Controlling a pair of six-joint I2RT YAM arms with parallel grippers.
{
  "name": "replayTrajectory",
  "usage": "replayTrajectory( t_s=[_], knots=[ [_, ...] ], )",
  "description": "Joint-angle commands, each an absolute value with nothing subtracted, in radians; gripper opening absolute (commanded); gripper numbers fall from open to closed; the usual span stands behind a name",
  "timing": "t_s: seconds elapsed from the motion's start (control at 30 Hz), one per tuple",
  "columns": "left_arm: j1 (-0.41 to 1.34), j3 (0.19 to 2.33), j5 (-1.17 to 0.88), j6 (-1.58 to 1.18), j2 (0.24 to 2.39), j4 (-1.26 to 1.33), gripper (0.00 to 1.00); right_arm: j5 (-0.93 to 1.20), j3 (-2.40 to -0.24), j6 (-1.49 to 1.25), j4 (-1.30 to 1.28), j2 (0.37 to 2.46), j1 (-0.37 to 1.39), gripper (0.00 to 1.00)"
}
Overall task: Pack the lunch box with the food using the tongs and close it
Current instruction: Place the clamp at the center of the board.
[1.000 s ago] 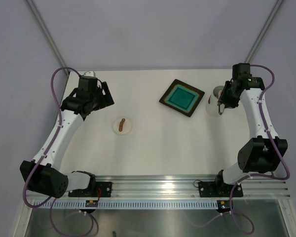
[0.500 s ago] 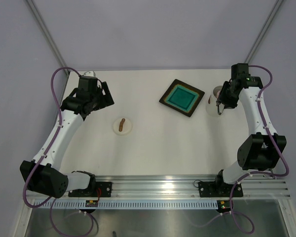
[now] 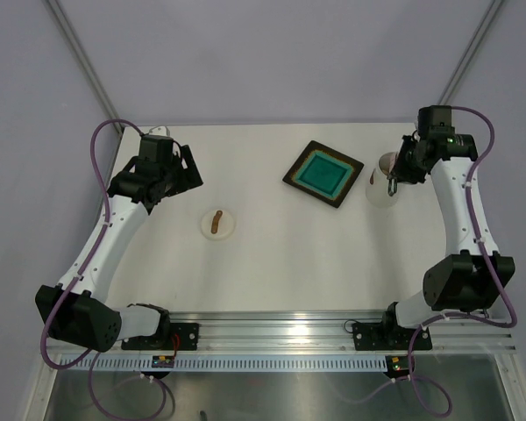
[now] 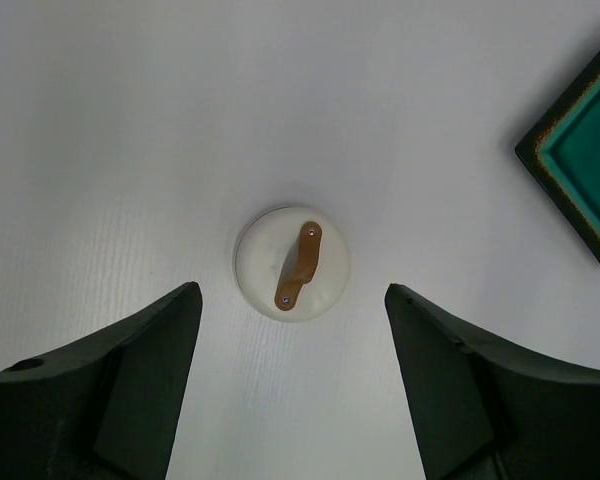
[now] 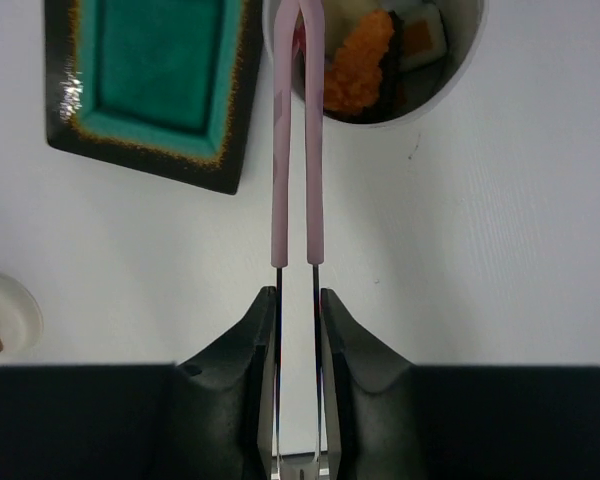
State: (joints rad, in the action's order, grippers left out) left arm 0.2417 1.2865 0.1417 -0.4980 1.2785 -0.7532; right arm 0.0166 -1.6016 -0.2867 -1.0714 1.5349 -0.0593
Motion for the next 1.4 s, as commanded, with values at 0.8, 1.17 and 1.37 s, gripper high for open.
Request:
replayTrajectory(
  t_s=[0.8,1.17,1.37],
  knots=[
    [0.232,1.279,0.120,-0.468,1.250,-0.742,0.79,-0.147,-1.370,-0.364,-0.586,1.764,0.718,0.30],
    [0.233,1.278,0.121,-0.456,1.287,-0.768,0.80,-0.157,-1.436,-0.380,-0.548,1.882,0.735,0.76],
    [0.222,1.305,0.138,-0.459,1.302,-0.790,0.80,-0.169,-1.523,-0.457,-0.586,1.881,0.745,0.75]
  ],
)
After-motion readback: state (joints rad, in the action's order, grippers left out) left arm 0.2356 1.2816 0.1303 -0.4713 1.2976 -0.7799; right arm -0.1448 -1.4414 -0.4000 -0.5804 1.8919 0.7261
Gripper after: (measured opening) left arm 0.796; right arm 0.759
